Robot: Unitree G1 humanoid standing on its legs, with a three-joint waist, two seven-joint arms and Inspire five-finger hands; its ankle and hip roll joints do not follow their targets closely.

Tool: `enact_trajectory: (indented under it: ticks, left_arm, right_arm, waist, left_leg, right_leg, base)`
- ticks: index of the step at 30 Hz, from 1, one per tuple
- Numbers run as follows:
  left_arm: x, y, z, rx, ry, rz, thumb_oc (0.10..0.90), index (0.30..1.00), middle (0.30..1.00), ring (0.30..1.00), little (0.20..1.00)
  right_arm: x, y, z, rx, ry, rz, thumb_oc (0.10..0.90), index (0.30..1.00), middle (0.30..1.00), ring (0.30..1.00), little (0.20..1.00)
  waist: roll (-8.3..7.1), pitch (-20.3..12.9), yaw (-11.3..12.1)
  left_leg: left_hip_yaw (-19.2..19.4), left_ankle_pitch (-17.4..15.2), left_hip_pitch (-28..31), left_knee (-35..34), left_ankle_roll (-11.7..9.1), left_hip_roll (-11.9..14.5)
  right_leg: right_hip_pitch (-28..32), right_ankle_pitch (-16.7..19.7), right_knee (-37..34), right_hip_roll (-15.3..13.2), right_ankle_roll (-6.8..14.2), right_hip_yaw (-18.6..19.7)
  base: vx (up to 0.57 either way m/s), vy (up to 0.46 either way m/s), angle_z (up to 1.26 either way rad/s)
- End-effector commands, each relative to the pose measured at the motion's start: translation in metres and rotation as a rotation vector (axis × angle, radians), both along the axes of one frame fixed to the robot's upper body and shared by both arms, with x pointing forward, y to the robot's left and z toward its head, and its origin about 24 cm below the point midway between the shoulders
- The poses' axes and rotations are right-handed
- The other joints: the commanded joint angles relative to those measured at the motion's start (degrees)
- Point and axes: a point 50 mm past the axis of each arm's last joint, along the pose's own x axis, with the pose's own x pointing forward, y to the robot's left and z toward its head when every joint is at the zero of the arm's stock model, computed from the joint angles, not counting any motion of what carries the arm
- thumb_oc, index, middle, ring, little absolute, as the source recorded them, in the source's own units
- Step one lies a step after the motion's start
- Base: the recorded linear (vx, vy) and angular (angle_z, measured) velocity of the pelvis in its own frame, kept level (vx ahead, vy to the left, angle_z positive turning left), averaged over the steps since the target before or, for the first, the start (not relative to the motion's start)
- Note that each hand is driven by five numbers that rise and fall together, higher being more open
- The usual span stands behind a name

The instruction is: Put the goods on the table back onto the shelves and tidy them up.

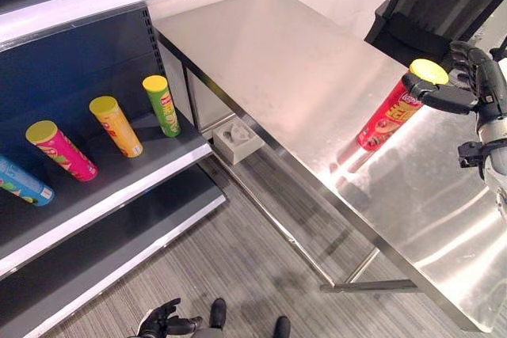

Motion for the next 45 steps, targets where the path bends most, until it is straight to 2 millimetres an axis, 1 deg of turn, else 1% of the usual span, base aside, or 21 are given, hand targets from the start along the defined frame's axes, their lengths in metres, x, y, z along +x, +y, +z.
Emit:
enact_trajectory:
  ticks: [1, 4, 10, 14, 25, 29, 30, 32, 41, 42, 43, 45]
  left_arm:
    - [-0.015, 0.014, 0.001, 0.064, 0.065, -0.07, 0.8, 0.9, 0.9, 0.9, 0.9]
    - [-0.018, 0.015, 0.0, 0.064, 0.075, -0.067, 0.8, 0.9, 0.9, 0.9, 0.9]
    - [-0.018, 0.014, 0.0, 0.065, 0.075, -0.073, 0.8, 0.9, 0.9, 0.9, 0.9]
    - [-0.018, 0.015, 0.0, 0.068, 0.079, -0.07, 0.8, 0.9, 0.9, 0.9, 0.9]
    - [-0.016, 0.014, 0.0, 0.067, 0.076, -0.08, 0.8, 0.9, 0.9, 0.9, 0.9]
    - [-0.015, 0.013, 0.0, 0.062, 0.072, -0.08, 0.8, 0.9, 0.9, 0.9, 0.9]
    - [-0.015, 0.013, 0.0, 0.062, 0.072, -0.08, 0.8, 0.9, 0.9, 0.9, 0.9]
    - [-0.014, 0.011, 0.0, 0.058, 0.068, -0.08, 0.8, 0.9, 0.9, 0.9, 0.9]
    - [-0.016, 0.012, -0.001, 0.064, 0.076, -0.071, 0.8, 0.9, 0.9, 0.9, 0.9]
    - [-0.016, 0.012, -0.001, 0.065, 0.073, -0.072, 0.8, 0.9, 0.9, 0.9, 0.9]
    - [-0.015, 0.012, 0.0, 0.065, 0.071, -0.072, 0.8, 0.9, 0.9, 0.9, 0.9]
    - [-0.013, 0.012, 0.0, 0.065, 0.065, -0.072, 0.8, 0.9, 0.9, 0.9, 0.9]
  right_arm:
    - [-0.009, 0.004, 0.077, -0.068, -0.238, 0.027, 0.8, 0.9, 0.9, 0.9, 0.9]
    - [-0.007, 0.004, 0.074, -0.071, -0.208, 0.038, 0.8, 0.9, 0.9, 0.9, 0.9]
    - [-0.006, 0.0, 0.076, -0.12, -0.16, 0.018, 0.8, 0.9, 0.9, 0.9, 0.9]
    - [-0.007, -0.001, 0.077, -0.146, -0.145, 0.017, 0.8, 0.9, 0.9, 0.9, 0.9]
    - [-0.012, -0.013, 0.077, -0.204, -0.093, -0.041, 0.8, 0.9, 0.9, 0.9, 0.9]
    - [-0.015, -0.019, 0.07, -0.165, -0.092, -0.051, 0.8, 0.9, 0.9, 0.9, 0.9]
    - [-0.015, -0.019, 0.07, -0.165, -0.092, -0.051, 0.8, 0.9, 0.9, 0.9, 0.9]
    - [-0.012, -0.016, 0.064, -0.11, -0.111, -0.033, 0.8, 0.9, 0.9, 0.9, 0.9]
    - [-0.011, -0.01, 0.067, -0.079, -0.171, -0.03, 0.8, 0.9, 0.9, 0.9, 0.9]
    - [-0.01, -0.01, 0.067, -0.082, -0.167, -0.028, 0.707, 0.761, 0.761, 0.761, 0.761]
    - [-0.009, -0.01, 0.067, -0.089, -0.162, -0.029, 0.4, 0.3, 0.3, 0.3, 0.3]
    - [-0.008, -0.008, 0.066, -0.101, -0.149, -0.026, 0.4, 0.3, 0.3, 0.3, 0.3]
  waist:
    - [-1.35, -2.3, 2.6]
    - [-1.54, -2.3, 2.7]
    - [-1.9, -2.0, 2.7]
    - [-2.07, -1.9, 2.5]
    - [-2.27, -1.8, 1.9]
    - [-2.27, -1.7, 1.9]
    - [-2.27, -1.7, 1.9]
    - [-2.07, -1.6, 2.0]
    - [-1.87, -1.8, 2.4]
    - [-1.93, -1.8, 2.5]
    - [-1.93, -1.8, 2.5]
    - [-1.99, -1.7, 2.5]
  left_leg:
    - [1.6, -6.0, 2.1, 0.2, -4.0, 5.1]
    - [1.5, -6.0, 2.2, 0.2, -4.1, 5.1]
    - [1.3, -6.0, 2.1, 0.2, -4.2, 5.2]
    - [1.3, -6.0, 2.1, 0.2, -4.3, 5.2]
    - [1.4, -6.2, 2.4, 0.2, -4.3, 5.4]
    - [1.5, -6.3, 2.5, 0.2, -4.4, 5.5]
    - [1.5, -6.3, 2.5, 0.2, -4.4, 5.5]
    - [1.5, -6.4, 2.5, 0.2, -4.3, 5.4]
    - [1.3, -6.6, 2.7, 0.2, -4.2, 5.3]
    - [1.3, -6.7, 2.8, 0.2, -4.2, 5.2]
    - [1.3, -6.7, 2.8, 0.2, -4.2, 5.3]
    - [1.2, -6.7, 2.8, 0.2, -4.2, 5.3]
  right_leg:
    - [-1.4, -0.7, 0.4, -2.7, 3.3, 0.5]
    - [-1.2, -0.8, 0.4, -2.6, 3.3, 0.4]
    - [-1.2, -0.9, 0.4, -2.5, 3.2, 0.2]
    - [-1.2, -0.9, 0.4, -2.5, 3.3, 0.2]
    - [-1.1, -0.8, 0.4, -2.4, 3.2, 0.1]
    - [-1.2, -0.8, 0.4, -2.4, 3.2, 0.2]
    - [-1.2, -0.8, 0.4, -2.4, 3.2, 0.2]
    - [-1.1, -0.9, 0.4, -2.4, 3.2, 0.1]
    - [-0.9, -1.1, 0.4, -2.5, 3.2, -0.1]
    - [-0.9, -1.0, 0.4, -2.5, 3.2, -0.1]
    - [-0.8, -1.0, 0.4, -2.5, 3.2, -0.1]
    - [-0.9, -1.0, 0.4, -2.5, 3.2, -0.1]
  base:
    - [0.0, 0.0, 0.0]
    - [0.0, 0.0, 0.0]
    - [0.0, 0.0, 0.0]
    - [0.0, 0.0, 0.0]
    - [0.0, 0.0, 0.0]
    - [0.0, 0.0, 0.0]
    - [0.0, 0.0, 0.0]
    - [0.0, 0.0, 0.0]
    - [0.0, 0.0, 0.0]
    - [0.0, 0.0, 0.0]
    - [0.0, 0.0, 0.0]
    - [0.0, 0.0, 0.0]
